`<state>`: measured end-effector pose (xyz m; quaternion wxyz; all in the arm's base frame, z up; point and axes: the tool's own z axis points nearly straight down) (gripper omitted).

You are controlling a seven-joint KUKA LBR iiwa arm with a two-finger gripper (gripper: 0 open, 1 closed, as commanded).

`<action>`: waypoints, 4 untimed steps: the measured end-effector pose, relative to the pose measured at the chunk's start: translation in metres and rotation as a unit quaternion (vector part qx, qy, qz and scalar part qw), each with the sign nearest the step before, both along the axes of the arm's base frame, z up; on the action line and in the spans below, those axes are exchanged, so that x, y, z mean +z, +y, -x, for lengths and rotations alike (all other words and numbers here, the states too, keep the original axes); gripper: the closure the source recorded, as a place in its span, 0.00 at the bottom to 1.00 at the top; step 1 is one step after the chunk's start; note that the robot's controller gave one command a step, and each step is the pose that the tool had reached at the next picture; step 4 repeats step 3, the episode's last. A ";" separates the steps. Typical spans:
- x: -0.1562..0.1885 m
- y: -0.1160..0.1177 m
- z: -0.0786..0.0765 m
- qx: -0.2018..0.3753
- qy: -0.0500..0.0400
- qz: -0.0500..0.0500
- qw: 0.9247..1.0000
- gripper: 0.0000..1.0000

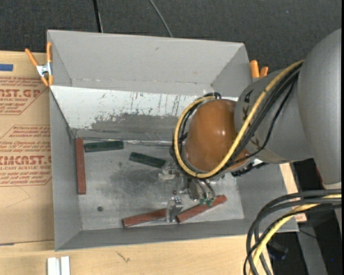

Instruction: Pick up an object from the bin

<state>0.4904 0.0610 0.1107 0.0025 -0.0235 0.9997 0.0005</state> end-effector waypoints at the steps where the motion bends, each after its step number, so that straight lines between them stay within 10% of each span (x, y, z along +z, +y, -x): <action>1: -0.036 -0.033 -0.009 0.120 -0.001 0.000 0.993 1.00; 2: -0.036 -0.033 -0.009 0.120 -0.001 0.000 0.993 1.00; 3: 0.170 -0.035 -0.014 0.128 0.003 0.000 0.992 1.00; 4: 0.170 -0.035 -0.014 0.128 0.003 0.000 0.992 1.00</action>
Offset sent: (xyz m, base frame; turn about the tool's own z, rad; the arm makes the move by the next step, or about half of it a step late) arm 0.0000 0.0000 0.0000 0.0000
